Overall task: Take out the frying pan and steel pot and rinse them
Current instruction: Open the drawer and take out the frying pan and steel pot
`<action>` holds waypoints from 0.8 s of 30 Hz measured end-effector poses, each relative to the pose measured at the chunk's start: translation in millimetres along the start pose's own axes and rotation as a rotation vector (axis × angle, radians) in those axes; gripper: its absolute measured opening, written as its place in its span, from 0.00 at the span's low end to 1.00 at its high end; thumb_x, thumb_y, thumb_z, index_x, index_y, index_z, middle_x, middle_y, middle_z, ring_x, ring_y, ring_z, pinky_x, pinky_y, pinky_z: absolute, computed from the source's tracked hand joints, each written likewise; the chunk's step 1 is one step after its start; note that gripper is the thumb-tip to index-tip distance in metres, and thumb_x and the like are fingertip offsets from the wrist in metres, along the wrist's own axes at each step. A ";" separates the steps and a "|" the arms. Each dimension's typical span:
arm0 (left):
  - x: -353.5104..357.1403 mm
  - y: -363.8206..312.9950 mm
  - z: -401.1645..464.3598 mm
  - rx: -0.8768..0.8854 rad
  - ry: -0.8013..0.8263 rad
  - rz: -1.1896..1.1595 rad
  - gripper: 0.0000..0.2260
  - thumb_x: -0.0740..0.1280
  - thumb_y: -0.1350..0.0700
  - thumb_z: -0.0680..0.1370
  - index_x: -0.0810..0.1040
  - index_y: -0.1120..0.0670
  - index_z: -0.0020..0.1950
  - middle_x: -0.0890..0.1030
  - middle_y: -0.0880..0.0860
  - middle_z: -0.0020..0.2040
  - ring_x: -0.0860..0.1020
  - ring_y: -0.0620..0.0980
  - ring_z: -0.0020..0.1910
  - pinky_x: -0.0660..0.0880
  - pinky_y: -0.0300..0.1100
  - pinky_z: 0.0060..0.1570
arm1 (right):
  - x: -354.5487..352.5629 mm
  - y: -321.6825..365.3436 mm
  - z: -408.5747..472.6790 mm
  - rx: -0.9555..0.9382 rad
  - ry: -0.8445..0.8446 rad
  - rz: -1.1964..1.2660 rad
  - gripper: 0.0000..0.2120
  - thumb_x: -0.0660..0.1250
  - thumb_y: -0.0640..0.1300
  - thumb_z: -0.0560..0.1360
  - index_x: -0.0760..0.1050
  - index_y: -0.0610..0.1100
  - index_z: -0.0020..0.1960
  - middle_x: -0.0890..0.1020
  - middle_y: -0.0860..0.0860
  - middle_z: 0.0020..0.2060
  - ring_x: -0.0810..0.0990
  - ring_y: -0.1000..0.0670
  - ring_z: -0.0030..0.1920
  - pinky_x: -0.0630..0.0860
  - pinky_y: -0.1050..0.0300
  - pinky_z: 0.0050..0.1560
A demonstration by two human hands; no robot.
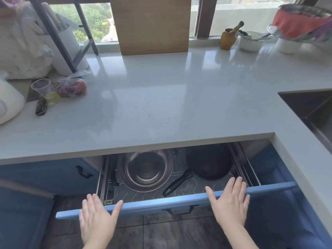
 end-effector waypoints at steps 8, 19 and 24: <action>3.5 14.4 -31.5 -0.047 0.028 0.033 0.48 0.46 0.28 0.68 0.51 0.59 0.79 0.51 0.56 0.79 0.48 0.53 0.78 0.47 0.49 0.75 | 12.5 -23.4 -23.6 -0.010 0.013 0.026 0.50 0.46 0.74 0.71 0.62 0.33 0.74 0.62 0.36 0.74 0.59 0.38 0.74 0.58 0.39 0.70; 1.2 23.9 -46.1 -0.016 0.085 0.054 0.44 0.52 0.30 0.75 0.50 0.61 0.79 0.51 0.56 0.79 0.47 0.54 0.78 0.46 0.49 0.76 | 3.9 -30.9 -40.6 -0.007 0.045 -0.030 0.48 0.51 0.72 0.73 0.50 0.36 0.78 0.53 0.40 0.78 0.48 0.41 0.77 0.49 0.43 0.76; 1.9 28.4 -55.7 0.002 0.085 0.053 0.44 0.52 0.30 0.74 0.51 0.61 0.78 0.53 0.56 0.79 0.49 0.54 0.78 0.48 0.50 0.76 | 6.1 -40.2 -51.8 -0.009 0.009 -0.007 0.48 0.52 0.72 0.73 0.53 0.36 0.78 0.53 0.40 0.78 0.50 0.42 0.77 0.50 0.43 0.76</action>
Point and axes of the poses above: each hand's wrist, its own z-axis towards the middle knuckle, its own x-axis out of the palm, y = z × x, the point moved 2 cm from there along z, towards the middle knuckle
